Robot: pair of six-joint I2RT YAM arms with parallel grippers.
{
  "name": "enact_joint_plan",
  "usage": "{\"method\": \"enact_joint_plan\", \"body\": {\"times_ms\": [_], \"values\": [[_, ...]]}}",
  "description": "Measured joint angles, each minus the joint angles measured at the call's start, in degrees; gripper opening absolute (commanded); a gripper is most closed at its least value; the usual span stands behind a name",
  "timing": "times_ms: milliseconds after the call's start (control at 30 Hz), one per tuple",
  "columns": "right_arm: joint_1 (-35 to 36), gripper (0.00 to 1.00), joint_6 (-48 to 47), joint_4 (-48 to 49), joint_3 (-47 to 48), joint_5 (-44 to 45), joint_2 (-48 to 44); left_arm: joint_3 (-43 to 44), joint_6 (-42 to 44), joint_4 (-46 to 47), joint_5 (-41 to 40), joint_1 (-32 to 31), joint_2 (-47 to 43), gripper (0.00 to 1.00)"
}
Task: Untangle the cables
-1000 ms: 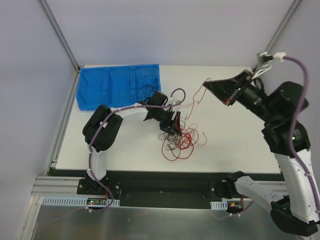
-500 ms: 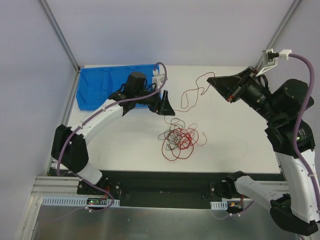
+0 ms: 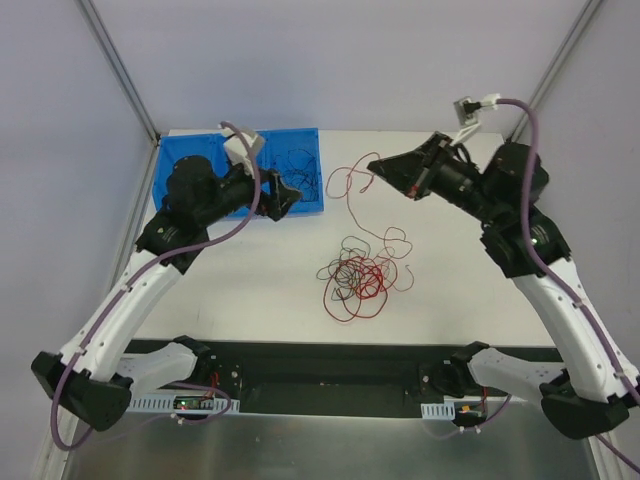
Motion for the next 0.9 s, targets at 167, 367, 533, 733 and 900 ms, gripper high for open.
{"method": "enact_joint_plan", "body": {"times_ms": [167,367,533,733,900], "values": [[5.79,0.0,0.9,3.13,-0.66,0.5,6.93,-3.56,0.22,0.83,-16.48,6.34,-6.82,0.86],[10.8,0.0,1.01,6.93,-1.86,1.68,11.91,-5.27,0.37,2.29,-24.35,8.83,-8.09,0.9],[12.57,0.0,1.09,7.58,-2.82,1.7,15.1,-5.92,3.98,6.73,-4.85,9.2,-7.45,0.86],[11.54,0.0,1.16,6.99,-3.89,0.02,14.99,-9.38,3.72,16.0,15.63,9.16,-7.41,0.93],[8.9,0.0,0.2,4.52,-8.17,-1.38,9.57,-9.55,1.62,20.52,28.44,9.14,-4.55,0.88]]}}
